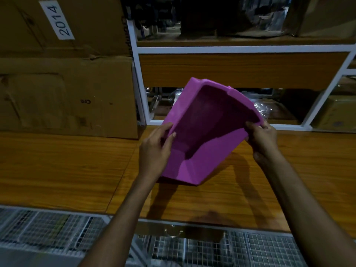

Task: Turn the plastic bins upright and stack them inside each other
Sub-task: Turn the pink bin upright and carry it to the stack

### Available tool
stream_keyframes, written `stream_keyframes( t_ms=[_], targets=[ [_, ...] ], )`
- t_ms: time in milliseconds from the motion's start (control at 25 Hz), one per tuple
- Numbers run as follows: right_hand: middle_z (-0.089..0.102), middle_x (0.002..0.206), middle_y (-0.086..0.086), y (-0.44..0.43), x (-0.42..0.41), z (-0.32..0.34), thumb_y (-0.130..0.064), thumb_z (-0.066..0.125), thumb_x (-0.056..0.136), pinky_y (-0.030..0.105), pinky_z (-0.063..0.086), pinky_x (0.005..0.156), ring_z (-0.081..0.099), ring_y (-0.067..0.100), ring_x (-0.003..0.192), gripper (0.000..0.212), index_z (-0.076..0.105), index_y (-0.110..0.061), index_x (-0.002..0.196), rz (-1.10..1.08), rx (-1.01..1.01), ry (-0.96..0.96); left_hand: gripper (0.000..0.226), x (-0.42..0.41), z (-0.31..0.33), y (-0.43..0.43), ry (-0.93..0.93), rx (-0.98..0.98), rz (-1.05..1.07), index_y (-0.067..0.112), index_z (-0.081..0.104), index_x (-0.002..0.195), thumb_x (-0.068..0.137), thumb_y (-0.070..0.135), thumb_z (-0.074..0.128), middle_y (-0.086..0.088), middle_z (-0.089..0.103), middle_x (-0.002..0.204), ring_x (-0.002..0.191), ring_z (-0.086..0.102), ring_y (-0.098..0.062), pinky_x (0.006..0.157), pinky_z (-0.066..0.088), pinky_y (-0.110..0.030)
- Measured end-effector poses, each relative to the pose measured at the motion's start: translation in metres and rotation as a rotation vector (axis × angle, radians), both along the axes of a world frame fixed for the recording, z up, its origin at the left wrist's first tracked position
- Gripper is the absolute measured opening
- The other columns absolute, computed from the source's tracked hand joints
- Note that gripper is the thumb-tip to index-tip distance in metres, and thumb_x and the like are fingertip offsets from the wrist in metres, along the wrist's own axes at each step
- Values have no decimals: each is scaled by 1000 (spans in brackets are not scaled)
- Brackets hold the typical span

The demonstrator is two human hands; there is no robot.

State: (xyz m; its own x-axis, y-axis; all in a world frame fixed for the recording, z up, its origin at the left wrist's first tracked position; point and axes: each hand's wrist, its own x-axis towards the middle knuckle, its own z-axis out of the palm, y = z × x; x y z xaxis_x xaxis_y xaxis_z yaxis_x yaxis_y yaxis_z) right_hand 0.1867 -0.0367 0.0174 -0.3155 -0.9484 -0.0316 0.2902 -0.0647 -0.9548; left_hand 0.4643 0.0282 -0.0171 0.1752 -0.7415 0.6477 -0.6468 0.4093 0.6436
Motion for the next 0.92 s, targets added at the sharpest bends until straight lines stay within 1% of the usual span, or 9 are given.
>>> stream_keyframes(
  t_ms=[160,240,320,400,480,640,720,800,920],
  targets=[
    [67,122,10,28,24,1,11,58,94,31,53,92,66,15,103,44,53,-9,133,211,-232,148,25,4,-3,-20,378,29,187,19,73,120,98,26,64,8,75,103,88,69,4,67,50,-5],
    [60,138,4,50,37,-8,8,58,96,29,53,99,61,15,118,56,48,-13,147,294,-344,448,24,15,-17,-31,521,112,256,8,72,118,95,14,67,-6,74,104,93,71,-14,68,47,-5],
    [56,124,-4,67,49,-21,1,62,96,16,48,94,58,9,107,61,46,-23,149,268,-358,686,27,21,-31,-38,702,217,242,-1,67,121,95,5,66,-20,70,110,99,66,-28,81,48,-20],
    [48,107,-9,71,54,-24,-2,66,94,3,42,79,51,3,88,62,48,-29,147,249,-329,756,22,19,-41,-34,860,268,179,-1,63,119,96,-1,62,-18,68,99,88,64,-20,83,46,-31],
    [49,102,-5,66,52,-18,0,67,92,4,42,73,50,5,80,60,54,-24,145,264,-300,746,17,17,-43,-27,921,298,119,6,61,112,97,-2,61,-6,64,85,69,64,-3,73,48,-28],
    [65,86,-7,44,34,7,8,61,92,25,53,68,60,7,72,32,69,-10,118,249,-102,455,13,19,-16,-17,840,530,-17,23,69,102,96,12,67,11,72,79,63,67,0,52,52,-18],
    [70,84,-3,29,17,15,5,60,93,24,51,57,63,8,69,25,69,-5,114,298,104,365,11,20,4,-16,755,668,-78,23,72,95,94,15,66,15,73,72,56,66,2,46,49,-13],
    [68,81,3,21,1,20,-2,61,93,20,49,46,59,11,61,21,68,-4,113,362,329,297,8,16,19,-16,736,756,-119,19,73,91,94,15,66,10,73,71,54,65,-3,48,49,-15],
    [61,48,-2,20,-18,18,-8,60,97,19,49,41,57,10,40,6,64,-6,93,408,493,231,9,5,30,-17,762,805,-150,14,71,86,94,15,67,8,71,61,49,64,-5,59,46,-24]
  ],
)
